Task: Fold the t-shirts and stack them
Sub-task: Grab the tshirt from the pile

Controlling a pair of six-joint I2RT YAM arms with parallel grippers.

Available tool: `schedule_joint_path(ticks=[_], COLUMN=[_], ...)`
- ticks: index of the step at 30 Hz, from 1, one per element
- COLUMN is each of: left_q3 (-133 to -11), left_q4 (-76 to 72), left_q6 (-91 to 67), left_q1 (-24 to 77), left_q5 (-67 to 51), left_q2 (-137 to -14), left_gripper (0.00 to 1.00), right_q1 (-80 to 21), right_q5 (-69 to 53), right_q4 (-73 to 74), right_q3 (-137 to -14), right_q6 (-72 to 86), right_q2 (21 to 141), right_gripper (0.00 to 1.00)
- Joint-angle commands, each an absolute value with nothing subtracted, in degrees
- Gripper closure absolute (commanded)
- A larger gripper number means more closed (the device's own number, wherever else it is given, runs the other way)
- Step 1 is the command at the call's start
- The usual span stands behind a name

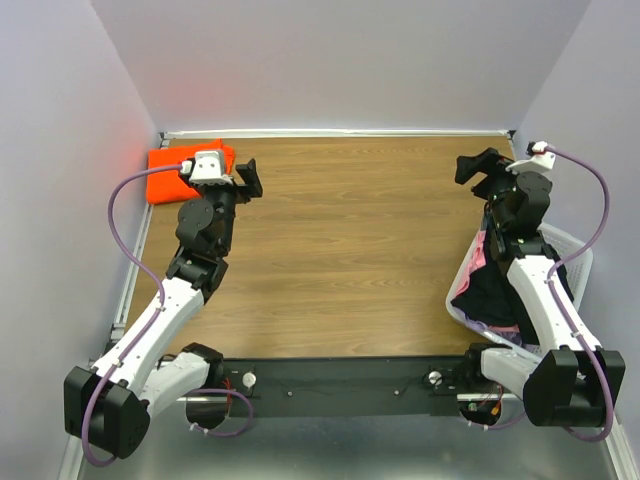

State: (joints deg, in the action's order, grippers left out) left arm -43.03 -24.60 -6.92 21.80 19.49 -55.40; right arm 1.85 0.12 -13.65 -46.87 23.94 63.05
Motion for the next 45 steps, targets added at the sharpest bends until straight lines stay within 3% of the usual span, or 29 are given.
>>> schedule_joint_path(ticks=[1, 8, 11, 24, 37, 45], left_q3=[-42.6, -45.3, -46.1, -47.6, -47.7, -47.2], left_q4=[-26.2, -26.8, -27.7, -30.1, -28.8, -28.5], left_q6=[-7.1, -6.2, -6.4, -7.9, -7.6, -7.7], left_q1=[21.6, 21.6, 21.6, 21.4, 21.4, 21.4], left_q5=[19.6, 20.7, 21.4, 11.6, 11.3, 12.0], left_q2=[-55.0, -55.2, -54.8, -59.7, -59.8, -58.4], left_gripper=[0.12, 0.11, 0.06, 0.03, 0.02, 0.02], right_q1=[1.9, 1.9, 1.9, 2.3, 2.7, 2.7], right_q5=[-0.3, 6.9, 12.1, 35.8, 32.8, 30.2], right_q4=[-13.0, -2.7, 6.1, 27.1, 40.9, 41.7], right_q3=[-47.1, -49.8, -51.5, -48.0, -48.1, -47.9], right_q6=[22.9, 24.8, 25.8, 31.3, 36.5, 36.9], right_q2=[62.4, 62.7, 62.2, 52.4, 56.3, 56.0], right_gripper=[0.00, 0.00, 0.00, 0.00, 0.00, 0.01])
